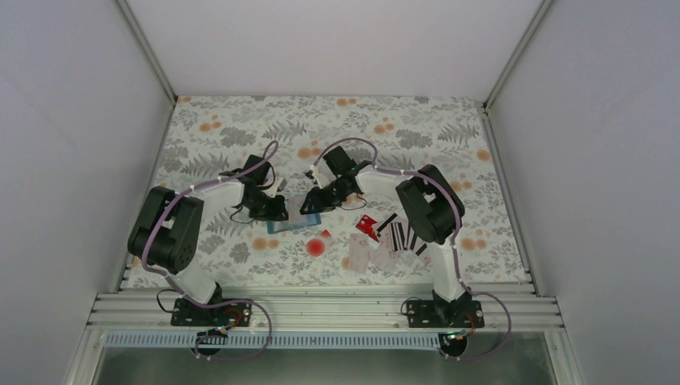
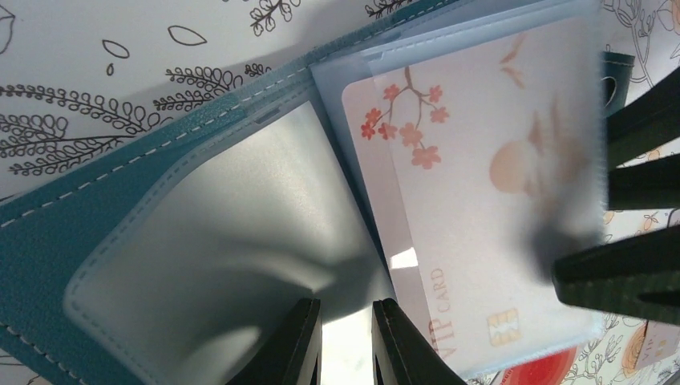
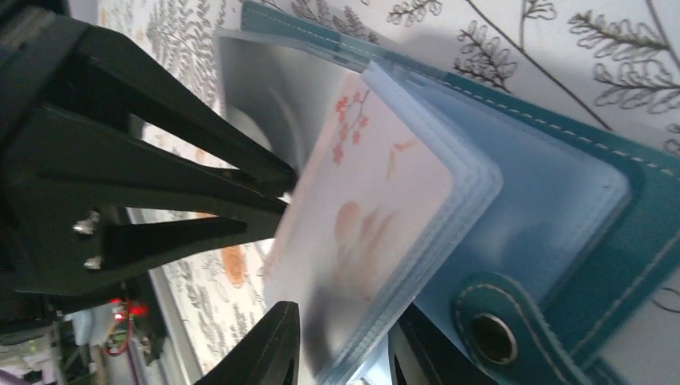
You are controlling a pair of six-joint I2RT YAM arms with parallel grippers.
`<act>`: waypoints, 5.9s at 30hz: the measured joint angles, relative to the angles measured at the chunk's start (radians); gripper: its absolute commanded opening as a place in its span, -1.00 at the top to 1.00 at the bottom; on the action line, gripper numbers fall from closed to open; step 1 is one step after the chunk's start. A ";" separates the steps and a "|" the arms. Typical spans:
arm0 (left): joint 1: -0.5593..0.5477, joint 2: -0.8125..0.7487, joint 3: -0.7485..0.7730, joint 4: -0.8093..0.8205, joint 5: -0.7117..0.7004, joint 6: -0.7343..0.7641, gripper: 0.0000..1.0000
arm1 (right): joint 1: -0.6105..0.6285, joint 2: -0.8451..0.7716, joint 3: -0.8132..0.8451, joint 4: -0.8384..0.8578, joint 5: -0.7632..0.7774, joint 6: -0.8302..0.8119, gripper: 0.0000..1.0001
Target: Put the credit cards into the card holder
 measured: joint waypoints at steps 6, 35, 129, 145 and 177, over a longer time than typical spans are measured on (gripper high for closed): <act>0.000 -0.001 0.000 0.000 0.000 0.000 0.62 | 0.000 0.000 0.023 0.009 -0.063 0.004 0.40; -0.013 -0.187 0.048 -0.159 -0.143 -0.109 0.62 | 0.020 0.000 0.081 -0.021 -0.108 -0.003 -0.02; -0.248 -0.427 0.039 -0.166 -0.222 -0.213 0.52 | 0.136 -0.892 -0.509 -0.270 0.798 0.350 -0.97; -0.249 -0.647 -0.025 -0.233 -0.272 -0.193 0.50 | 0.136 -0.867 -0.502 -0.308 0.841 0.437 -0.91; -0.249 -0.769 -0.028 -0.292 -0.200 -0.146 -0.54 | 0.159 -0.456 -0.418 -0.351 0.735 0.512 -0.74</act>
